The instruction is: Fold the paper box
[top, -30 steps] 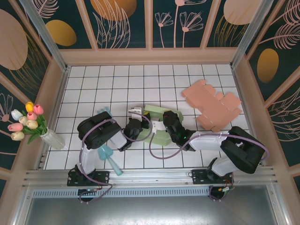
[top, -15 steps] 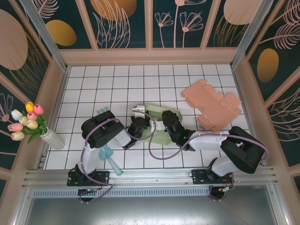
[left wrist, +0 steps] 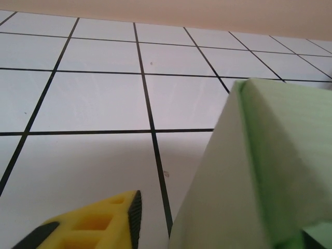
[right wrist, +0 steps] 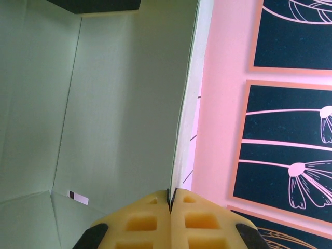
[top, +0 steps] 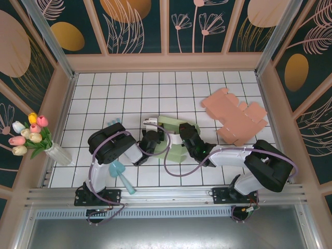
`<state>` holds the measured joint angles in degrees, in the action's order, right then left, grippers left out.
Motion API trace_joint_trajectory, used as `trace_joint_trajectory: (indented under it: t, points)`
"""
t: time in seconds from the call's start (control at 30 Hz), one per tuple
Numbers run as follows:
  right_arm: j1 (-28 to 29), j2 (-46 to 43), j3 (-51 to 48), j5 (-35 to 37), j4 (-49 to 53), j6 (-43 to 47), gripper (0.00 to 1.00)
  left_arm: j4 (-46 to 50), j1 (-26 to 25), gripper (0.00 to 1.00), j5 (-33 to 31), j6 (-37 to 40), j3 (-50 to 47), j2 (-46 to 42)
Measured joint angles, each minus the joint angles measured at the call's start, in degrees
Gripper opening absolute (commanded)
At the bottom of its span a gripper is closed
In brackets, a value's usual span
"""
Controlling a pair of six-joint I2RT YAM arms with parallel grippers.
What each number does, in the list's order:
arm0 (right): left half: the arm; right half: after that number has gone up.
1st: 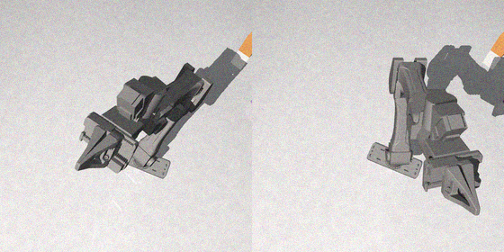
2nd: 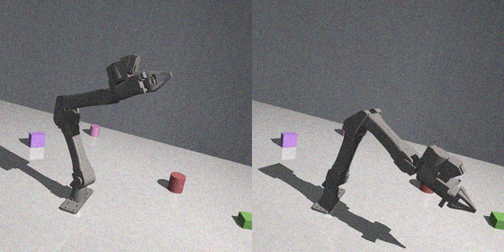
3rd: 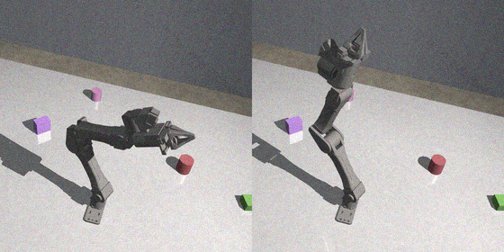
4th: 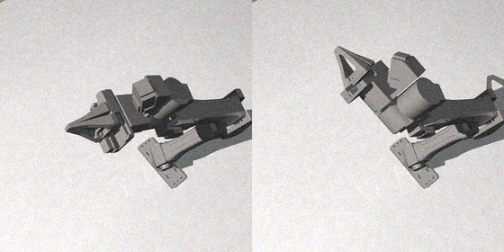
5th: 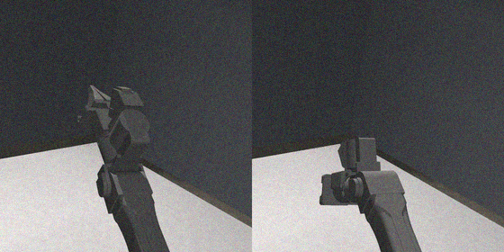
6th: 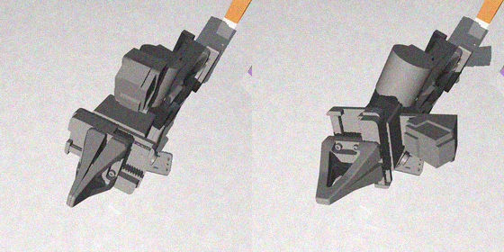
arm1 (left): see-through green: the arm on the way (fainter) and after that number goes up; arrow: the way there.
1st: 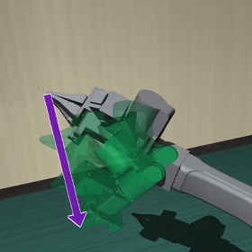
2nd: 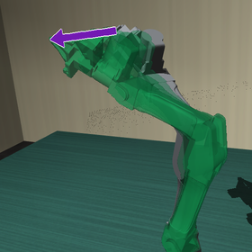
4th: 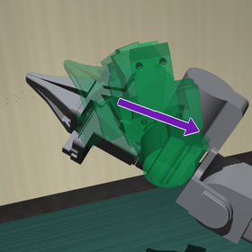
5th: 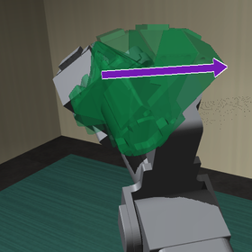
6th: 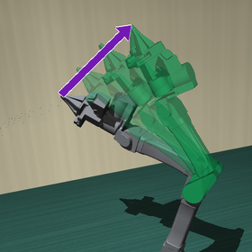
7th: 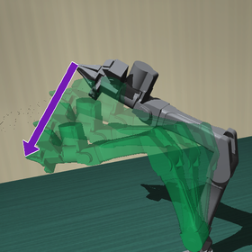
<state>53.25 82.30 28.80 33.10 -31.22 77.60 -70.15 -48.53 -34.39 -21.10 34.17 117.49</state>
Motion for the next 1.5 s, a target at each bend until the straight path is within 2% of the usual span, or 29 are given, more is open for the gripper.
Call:
trace_joint_trajectory:
  t: [0.07,0.17,0.23,0.33,0.4,0.47,0.53,0.83,1.07,1.27,1.5]
  points:
    - [0.0,-0.02,0.0,-0.02,0.04,-0.02,0.0,-0.35,0.17,0.32,0.42,-0.02,-0.07,0.17]
    - [0.0,-0.02,0.02,-0.35,0.07,-0.04,0.0,-0.81,0.09,0.1,1.33,0.04,0.07,0.44]
    - [0.0,-0.02,0.2,-0.72,0.09,-0.02,0.0,-0.81,-0.2,0.01,1.38,1.05,0.22,0.48]
    - [0.0,-0.02,0.31,-0.83,0.17,-0.02,0.0,-0.83,-0.28,0.0,1.29,1.7,0.22,0.48]
    - [0.0,-0.02,0.31,-0.83,0.17,-0.02,0.0,-0.81,-0.28,0.06,1.25,1.88,0.17,0.48]
    - [0.0,-0.02,0.31,-0.85,0.17,-0.04,0.0,-0.81,-0.28,0.26,1.22,2.03,0.0,0.35]
    - [0.0,-0.02,0.31,-0.81,0.46,-0.28,0.0,-0.76,-0.13,0.38,0.87,1.84,-0.85,-0.13]
    - [0.33,0.0,0.72,-1.66,0.74,-1.11,0.0,-3.37,0.5,0.48,5.68,1.53,-10.58,-6.91]
    - [0.33,0.26,0.85,-1.44,0.83,-1.51,0.0,-6.38,0.66,0.49,9.88,0.94,-16.33,-12.37]
    - [0.33,0.48,1.05,-1.25,0.85,-1.51,0.0,-6.34,0.66,0.47,10.21,0.92,-16.35,-15.13]
    - [0.48,0.48,1.09,-1.2,1.03,-1.51,0.0,-5.4,0.66,0.44,9.99,0.94,-11.19,-12.41]
